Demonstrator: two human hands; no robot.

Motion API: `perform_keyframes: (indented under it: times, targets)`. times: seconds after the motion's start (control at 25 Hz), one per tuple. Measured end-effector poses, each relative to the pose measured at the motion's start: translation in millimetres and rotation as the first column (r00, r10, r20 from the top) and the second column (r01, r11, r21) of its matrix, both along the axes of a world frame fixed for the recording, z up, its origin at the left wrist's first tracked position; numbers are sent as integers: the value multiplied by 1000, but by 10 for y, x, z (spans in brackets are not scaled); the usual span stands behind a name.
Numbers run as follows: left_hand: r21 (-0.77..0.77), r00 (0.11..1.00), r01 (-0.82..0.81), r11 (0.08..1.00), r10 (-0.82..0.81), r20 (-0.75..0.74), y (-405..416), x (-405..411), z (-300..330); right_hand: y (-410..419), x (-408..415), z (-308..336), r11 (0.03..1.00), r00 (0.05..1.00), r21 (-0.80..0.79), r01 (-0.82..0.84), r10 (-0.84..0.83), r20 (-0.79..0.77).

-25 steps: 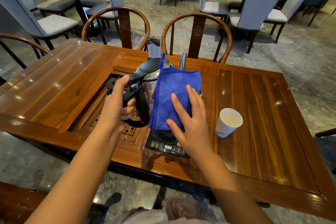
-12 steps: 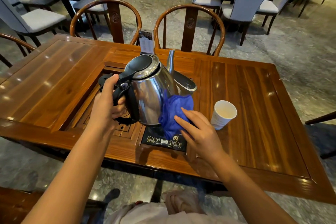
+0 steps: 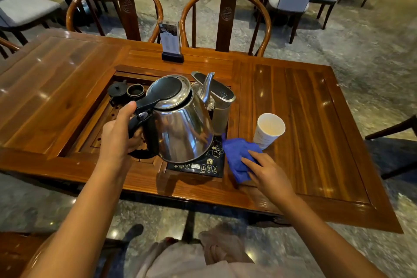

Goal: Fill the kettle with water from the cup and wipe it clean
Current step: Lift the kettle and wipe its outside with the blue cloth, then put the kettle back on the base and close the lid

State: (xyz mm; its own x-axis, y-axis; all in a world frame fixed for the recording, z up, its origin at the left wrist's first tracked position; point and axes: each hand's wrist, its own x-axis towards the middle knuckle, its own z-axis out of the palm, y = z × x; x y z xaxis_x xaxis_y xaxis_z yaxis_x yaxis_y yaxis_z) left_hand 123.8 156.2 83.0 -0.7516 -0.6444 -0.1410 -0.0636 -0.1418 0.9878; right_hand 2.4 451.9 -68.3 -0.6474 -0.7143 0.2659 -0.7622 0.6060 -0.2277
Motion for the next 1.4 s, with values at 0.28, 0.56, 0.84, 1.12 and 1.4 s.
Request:
perform_keyframes:
  times: [0.28, 0.56, 0.84, 1.12, 1.4]
  targets:
    - [3, 997, -13, 1000, 13, 74, 40, -19, -175, 382, -147, -555, 971, 976, 224, 85, -127, 177]
    - [-28, 995, 10, 1000, -7, 100, 90, -43, -266, 332, -64, -832, 933, 962, 352, 76, -161, 221]
    - [-64, 995, 40, 997, -34, 99, 34, -59, -280, 348, 106, -998, 852, 921, 490, 186, -325, 214]
    - [-111, 993, 51, 993, -38, 111, -26, -50, -284, 352, 39, -861, 811, 901, 566, 145, -345, 262]
    - [-146, 994, 75, 986, -63, 84, -45, -62, -294, -480, 31, 884, 844, 989, -516, 145, -104, 108]
